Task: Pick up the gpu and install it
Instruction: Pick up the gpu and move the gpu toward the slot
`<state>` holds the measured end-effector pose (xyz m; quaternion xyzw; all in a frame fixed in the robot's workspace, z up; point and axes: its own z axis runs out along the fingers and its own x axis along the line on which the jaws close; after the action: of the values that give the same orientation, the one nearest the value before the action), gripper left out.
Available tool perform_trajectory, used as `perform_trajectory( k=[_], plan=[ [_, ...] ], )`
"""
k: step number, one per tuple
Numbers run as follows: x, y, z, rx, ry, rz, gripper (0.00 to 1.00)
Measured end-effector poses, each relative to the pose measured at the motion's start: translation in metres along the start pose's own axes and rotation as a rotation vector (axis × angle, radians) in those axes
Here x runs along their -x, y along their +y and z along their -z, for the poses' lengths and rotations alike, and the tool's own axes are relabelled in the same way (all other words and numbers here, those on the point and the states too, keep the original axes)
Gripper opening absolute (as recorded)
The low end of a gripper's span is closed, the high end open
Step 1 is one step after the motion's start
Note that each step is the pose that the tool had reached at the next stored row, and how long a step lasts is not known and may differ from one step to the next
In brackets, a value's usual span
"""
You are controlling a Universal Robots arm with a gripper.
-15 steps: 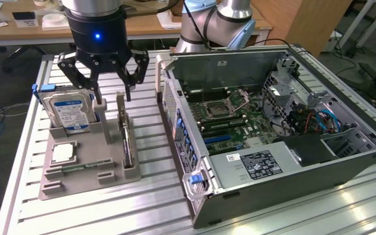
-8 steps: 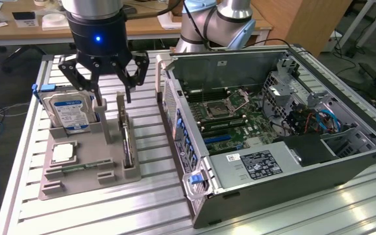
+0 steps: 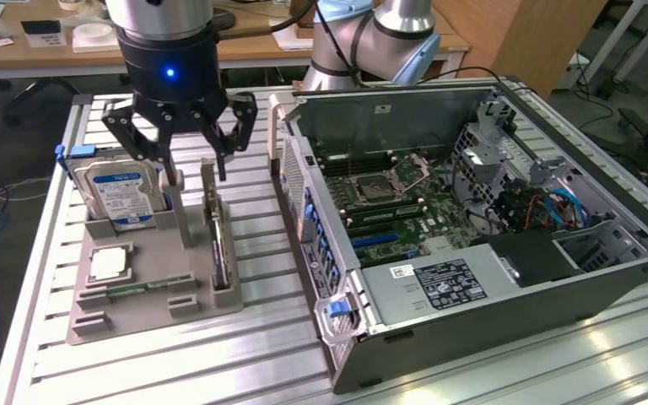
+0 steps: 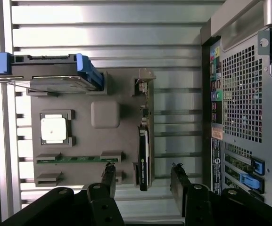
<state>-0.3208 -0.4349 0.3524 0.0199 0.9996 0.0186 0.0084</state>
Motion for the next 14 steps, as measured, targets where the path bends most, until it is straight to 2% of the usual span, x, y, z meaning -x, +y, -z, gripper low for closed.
perform_trajectory(
  k=[14],
  plan=[
    [0.0000,-0.0037,-0.0063,0.0002,0.0003,0.000,0.59]
  ],
)
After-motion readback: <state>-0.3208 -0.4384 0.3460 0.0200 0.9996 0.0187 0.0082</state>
